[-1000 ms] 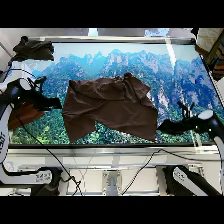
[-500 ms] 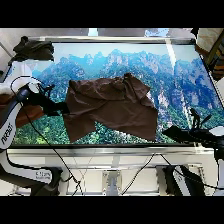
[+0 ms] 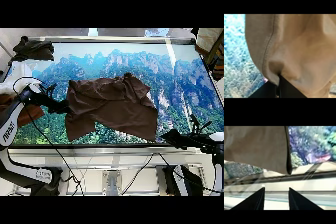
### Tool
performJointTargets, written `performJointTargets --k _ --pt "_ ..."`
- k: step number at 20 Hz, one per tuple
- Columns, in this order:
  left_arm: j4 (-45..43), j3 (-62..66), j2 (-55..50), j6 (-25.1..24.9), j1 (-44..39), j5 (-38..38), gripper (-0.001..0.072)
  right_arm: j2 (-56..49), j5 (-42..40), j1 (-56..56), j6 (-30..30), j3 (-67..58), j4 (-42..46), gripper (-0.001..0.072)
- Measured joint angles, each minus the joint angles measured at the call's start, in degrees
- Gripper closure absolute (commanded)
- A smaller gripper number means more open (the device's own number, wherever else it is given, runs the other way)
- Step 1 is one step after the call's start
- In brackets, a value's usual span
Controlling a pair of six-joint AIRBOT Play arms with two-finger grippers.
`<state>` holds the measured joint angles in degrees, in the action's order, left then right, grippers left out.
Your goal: Fold the shirts.
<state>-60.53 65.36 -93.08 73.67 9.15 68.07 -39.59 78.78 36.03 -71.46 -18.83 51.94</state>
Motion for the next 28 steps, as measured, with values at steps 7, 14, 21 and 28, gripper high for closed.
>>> performJointTargets --k 7,14,21,28 --pt "1.51 0.00 0.00 -0.46 0.02 3.50 0.0691 -1.77 -3.85 -1.44 -6.38 3.50 -5.07 0.0364" --pt "3.56 0.00 0.00 -1.77 0.00 4.96 0.0691 -2.12 -17.14 -7.17 -12.96 11.43 -7.93 0.0364" --pt "4.04 0.09 0.00 -2.12 0.00 5.18 0.0691 -2.12 -25.00 -8.20 -14.08 15.54 -11.04 0.0366" --pt "5.11 0.11 0.00 -2.14 0.00 5.11 0.0691 -2.29 -30.86 -8.26 -9.86 16.17 -13.99 0.0643"
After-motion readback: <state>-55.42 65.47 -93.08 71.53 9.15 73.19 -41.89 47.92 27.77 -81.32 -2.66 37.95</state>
